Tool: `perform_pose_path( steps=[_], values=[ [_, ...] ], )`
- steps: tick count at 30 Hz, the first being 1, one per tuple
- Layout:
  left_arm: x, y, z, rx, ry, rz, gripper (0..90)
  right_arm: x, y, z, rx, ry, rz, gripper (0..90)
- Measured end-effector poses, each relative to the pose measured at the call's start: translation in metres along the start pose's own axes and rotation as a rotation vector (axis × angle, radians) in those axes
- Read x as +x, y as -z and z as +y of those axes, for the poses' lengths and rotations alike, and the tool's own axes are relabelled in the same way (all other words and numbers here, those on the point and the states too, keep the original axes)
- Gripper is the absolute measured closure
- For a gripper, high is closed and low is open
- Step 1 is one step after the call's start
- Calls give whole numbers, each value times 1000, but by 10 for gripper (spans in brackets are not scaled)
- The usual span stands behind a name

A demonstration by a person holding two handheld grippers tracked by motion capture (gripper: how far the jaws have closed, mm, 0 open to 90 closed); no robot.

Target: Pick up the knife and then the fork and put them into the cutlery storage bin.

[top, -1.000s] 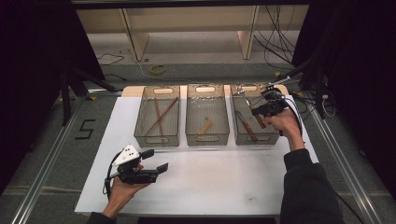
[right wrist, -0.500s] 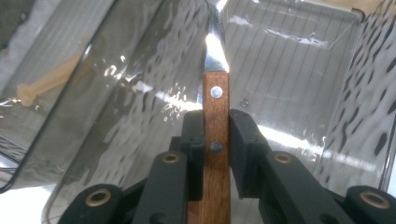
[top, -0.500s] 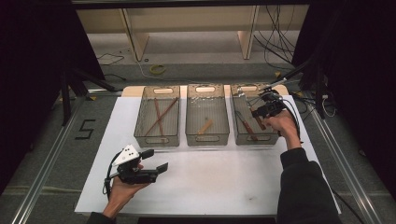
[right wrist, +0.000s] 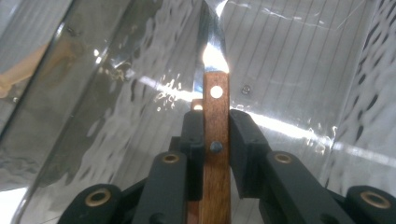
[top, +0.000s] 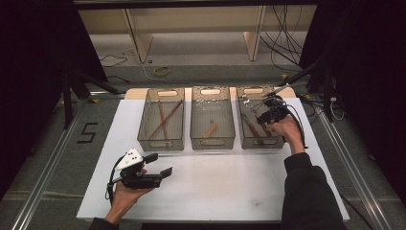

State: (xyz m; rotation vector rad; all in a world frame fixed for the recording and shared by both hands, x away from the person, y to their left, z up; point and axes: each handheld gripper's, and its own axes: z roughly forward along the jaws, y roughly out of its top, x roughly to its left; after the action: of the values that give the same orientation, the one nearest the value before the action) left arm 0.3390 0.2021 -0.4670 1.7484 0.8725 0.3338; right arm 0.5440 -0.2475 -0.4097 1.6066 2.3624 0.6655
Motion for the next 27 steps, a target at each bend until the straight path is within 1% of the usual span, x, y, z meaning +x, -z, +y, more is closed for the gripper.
perform_pose_path(
  steps=[2,4,5,6,7,8,12,13,19,24,27],
  values=[
    [0,0,0,0,0,0,166,-1,-3,-1,15,1,4,770],
    [0,0,0,0,-1,0,166,0,-5,-2,21,0,-6,761],
    [0,0,0,1,-1,0,165,0,-5,-1,12,-6,-8,750],
    [0,0,0,1,-1,0,165,-1,-4,-1,-4,-10,-11,686],
    [0,0,0,1,0,0,165,-1,-3,0,-19,-13,-5,666],
    [0,0,0,1,-1,0,165,0,-1,1,-35,-14,2,662],
    [0,0,0,3,-1,0,165,4,9,3,-69,0,27,649],
    [0,0,0,2,-2,0,166,4,10,3,-74,2,27,648],
    [0,0,0,3,0,-1,165,6,11,1,-72,7,42,612],
    [0,0,0,3,-1,-1,166,7,14,0,-92,6,65,554],
    [0,0,0,2,0,-1,165,10,17,-1,-107,8,88,524]
  ],
)
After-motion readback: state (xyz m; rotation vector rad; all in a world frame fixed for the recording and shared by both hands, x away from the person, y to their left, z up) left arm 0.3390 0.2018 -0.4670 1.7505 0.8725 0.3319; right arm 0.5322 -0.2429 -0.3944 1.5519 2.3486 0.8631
